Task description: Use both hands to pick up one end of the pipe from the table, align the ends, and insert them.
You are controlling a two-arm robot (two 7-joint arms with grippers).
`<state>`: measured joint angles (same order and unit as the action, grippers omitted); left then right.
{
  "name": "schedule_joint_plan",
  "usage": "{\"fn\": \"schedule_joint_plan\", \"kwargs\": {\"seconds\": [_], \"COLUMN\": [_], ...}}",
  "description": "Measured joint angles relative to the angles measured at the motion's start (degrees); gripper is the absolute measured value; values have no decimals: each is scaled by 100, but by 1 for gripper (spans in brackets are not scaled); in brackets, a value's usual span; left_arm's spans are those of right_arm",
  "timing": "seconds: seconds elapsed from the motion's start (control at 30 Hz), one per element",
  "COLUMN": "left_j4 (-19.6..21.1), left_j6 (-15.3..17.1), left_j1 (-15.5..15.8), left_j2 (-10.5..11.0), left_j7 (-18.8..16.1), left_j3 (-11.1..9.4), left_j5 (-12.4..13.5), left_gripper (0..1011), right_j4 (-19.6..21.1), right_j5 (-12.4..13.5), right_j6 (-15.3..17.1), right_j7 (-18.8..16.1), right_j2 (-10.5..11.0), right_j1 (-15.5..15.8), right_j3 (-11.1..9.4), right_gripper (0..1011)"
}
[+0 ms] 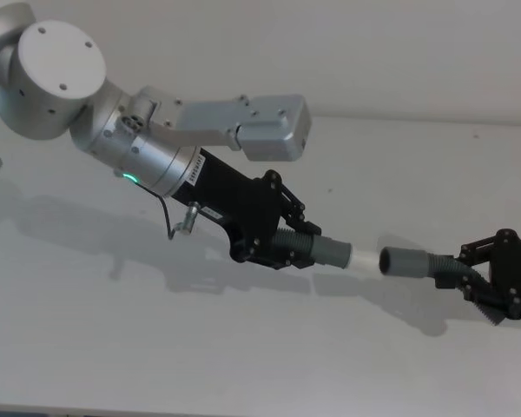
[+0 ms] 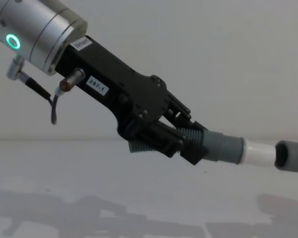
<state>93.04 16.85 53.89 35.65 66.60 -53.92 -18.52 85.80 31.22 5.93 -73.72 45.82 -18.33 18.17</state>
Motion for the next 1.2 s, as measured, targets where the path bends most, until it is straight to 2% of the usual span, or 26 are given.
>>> {"fn": "schedule_joint_plan", "kwargs": {"seconds": [0.83, 1.2], "left_j4": [84, 86], "left_j6": [110, 110], "left_j1": [41, 72], "left_j2": [108, 123], "left_j7": [-237, -272], "left_j3": [-24, -56], "left_j5": [52, 35], "left_gripper": [343, 343], "right_j4": [24, 72], "right_j5": [-1, -17], "right_j6": [1, 51], "right_j7": [31, 111], "right_j2": [-1, -54], "right_j1": [4, -60], "right_j3": [9, 102], "right_gripper": [176, 176]}}
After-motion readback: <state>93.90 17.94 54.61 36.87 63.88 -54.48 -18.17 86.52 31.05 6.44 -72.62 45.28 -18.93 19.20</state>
